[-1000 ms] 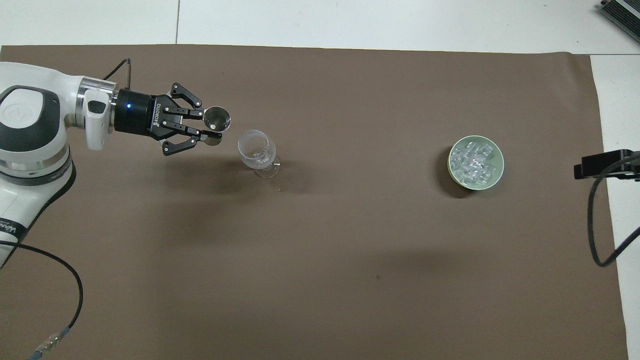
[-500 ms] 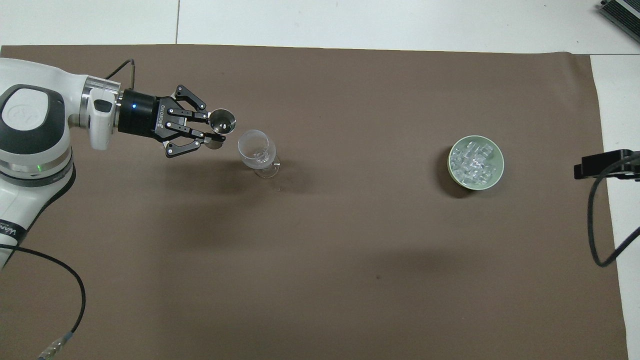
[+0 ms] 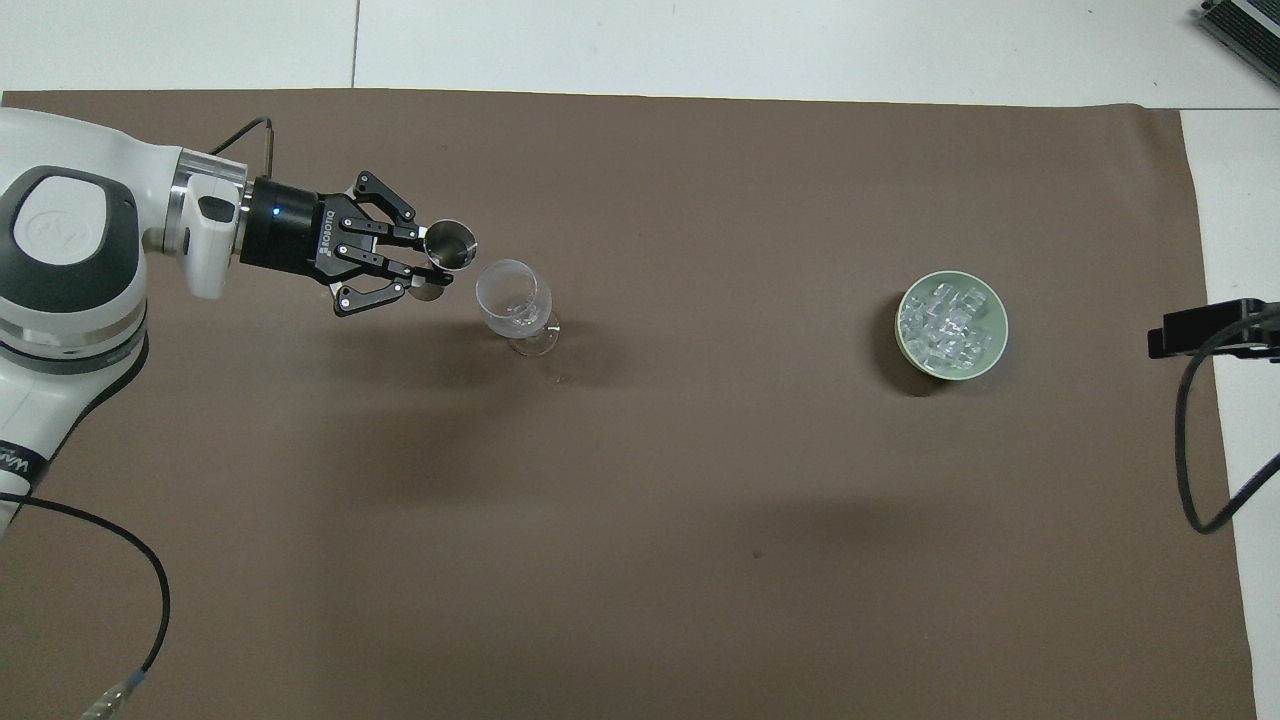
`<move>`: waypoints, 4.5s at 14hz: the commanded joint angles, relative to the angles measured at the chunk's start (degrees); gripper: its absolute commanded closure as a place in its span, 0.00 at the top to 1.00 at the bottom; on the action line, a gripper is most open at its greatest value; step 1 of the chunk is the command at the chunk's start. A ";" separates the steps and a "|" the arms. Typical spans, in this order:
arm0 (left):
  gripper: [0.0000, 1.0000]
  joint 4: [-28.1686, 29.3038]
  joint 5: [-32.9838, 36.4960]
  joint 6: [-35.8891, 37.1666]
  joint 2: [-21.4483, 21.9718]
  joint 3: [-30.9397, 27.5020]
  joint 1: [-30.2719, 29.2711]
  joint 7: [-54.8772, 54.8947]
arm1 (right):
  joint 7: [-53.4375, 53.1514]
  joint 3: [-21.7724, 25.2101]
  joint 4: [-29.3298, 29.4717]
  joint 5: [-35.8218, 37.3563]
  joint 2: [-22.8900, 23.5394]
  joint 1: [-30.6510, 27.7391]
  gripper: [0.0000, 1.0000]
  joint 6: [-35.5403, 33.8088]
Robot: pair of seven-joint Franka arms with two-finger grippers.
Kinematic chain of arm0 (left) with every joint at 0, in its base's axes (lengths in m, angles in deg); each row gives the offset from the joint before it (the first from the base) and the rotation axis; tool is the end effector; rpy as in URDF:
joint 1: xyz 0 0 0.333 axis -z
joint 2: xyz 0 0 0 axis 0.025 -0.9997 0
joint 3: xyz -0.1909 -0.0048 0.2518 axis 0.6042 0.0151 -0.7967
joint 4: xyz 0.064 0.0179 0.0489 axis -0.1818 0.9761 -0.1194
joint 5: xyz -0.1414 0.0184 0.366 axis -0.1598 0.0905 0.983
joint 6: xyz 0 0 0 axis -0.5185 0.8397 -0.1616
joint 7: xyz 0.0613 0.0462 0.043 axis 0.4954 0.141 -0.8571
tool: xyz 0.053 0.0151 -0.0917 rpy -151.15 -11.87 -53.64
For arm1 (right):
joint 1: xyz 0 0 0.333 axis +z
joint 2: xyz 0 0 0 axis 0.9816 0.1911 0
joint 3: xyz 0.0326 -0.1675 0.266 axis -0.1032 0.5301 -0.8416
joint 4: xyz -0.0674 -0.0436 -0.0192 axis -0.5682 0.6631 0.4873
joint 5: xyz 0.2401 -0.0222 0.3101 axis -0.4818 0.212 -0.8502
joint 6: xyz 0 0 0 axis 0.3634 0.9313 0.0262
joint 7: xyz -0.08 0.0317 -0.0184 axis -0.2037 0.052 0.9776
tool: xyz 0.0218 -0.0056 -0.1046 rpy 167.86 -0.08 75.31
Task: Pour wine and add ice with both arms
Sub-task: 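Position the bottle mouth over the clear glass with the left gripper, then tilt the bottle over the glass with the left gripper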
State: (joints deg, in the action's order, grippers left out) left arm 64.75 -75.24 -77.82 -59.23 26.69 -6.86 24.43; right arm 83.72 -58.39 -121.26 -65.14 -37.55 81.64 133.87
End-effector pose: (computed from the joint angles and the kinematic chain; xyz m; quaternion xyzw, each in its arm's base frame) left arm 0.6438 -0.1275 0.4276 0.5810 -0.6530 0.3093 0.3746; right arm 0.5273 -0.0338 0.6487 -0.9995 0.0254 -0.0203 0.0057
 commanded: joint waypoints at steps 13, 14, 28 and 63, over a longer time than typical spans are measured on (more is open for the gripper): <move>0.00 1.79 5.64 -2.57 4.47 -10.99 12.16 -6.85 | 1.61 -0.10 -0.10 0.13 -0.15 -0.37 1.00 0.35; 0.00 1.70 5.91 -2.57 4.64 -11.34 12.42 -7.56 | 1.61 -0.10 -0.10 0.13 -0.15 -0.37 1.00 0.35; 0.00 1.26 10.92 -3.19 5.61 -24.52 25.60 -13.36 | 1.61 -0.10 -0.10 0.13 -0.15 -0.37 1.00 0.35; 0.00 -3.75 26.39 -3.80 5.61 -27.96 33.69 -26.72 | 1.61 -0.10 -0.10 0.13 -0.15 -0.37 1.00 0.35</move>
State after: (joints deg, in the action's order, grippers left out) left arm 61.40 -50.97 -81.04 -53.85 -0.03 25.39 -0.99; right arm 83.72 -58.39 -121.26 -65.14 -37.55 81.64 133.87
